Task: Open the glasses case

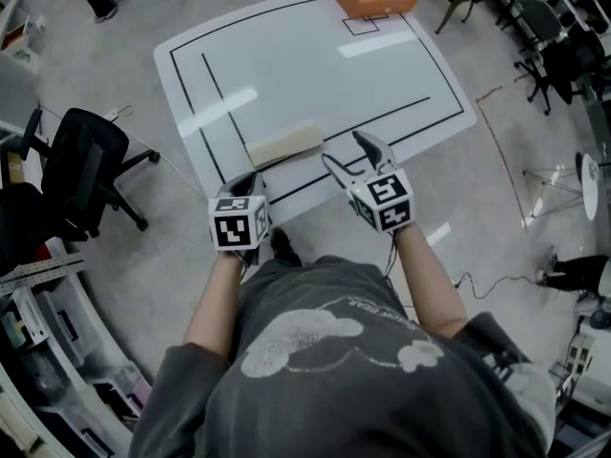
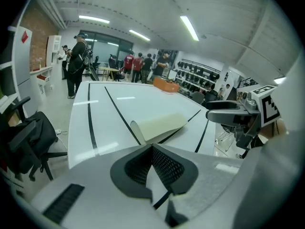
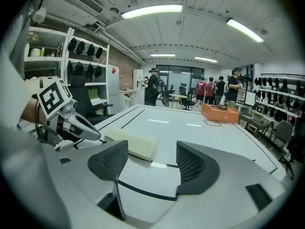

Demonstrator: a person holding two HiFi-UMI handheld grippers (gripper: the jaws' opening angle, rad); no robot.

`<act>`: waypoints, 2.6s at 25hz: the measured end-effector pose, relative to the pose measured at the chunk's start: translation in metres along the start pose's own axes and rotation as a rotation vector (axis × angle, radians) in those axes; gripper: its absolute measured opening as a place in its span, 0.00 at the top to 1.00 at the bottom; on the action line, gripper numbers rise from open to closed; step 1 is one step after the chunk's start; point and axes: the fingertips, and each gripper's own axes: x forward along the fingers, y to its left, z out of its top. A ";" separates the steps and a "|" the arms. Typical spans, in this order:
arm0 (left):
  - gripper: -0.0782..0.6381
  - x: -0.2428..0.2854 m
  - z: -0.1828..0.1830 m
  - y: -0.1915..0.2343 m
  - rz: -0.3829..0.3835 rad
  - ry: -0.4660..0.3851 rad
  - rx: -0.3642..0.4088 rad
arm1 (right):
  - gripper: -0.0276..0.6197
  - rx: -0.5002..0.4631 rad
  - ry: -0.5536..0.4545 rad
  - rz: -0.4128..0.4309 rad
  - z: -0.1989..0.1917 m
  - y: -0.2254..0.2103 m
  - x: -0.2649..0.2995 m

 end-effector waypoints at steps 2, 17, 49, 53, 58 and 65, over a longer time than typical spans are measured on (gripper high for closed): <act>0.89 0.003 -0.001 0.000 -0.003 0.011 -0.009 | 0.49 -0.003 0.006 -0.009 0.001 -0.002 0.002; 0.89 0.012 0.003 0.007 0.045 0.006 -0.044 | 0.49 -0.136 0.069 0.148 -0.007 -0.001 0.033; 0.89 0.016 0.005 0.009 0.133 0.013 -0.087 | 0.52 -0.598 0.131 0.597 -0.022 0.017 0.085; 0.89 0.015 0.004 0.010 0.136 0.013 -0.086 | 0.54 -0.602 0.112 0.604 -0.015 0.017 0.083; 0.89 0.015 0.003 0.011 0.140 0.011 -0.091 | 0.59 -0.587 0.092 0.625 -0.012 0.018 0.082; 0.89 0.015 0.002 0.011 0.150 0.007 -0.098 | 0.73 -0.558 0.038 0.643 0.007 0.022 0.082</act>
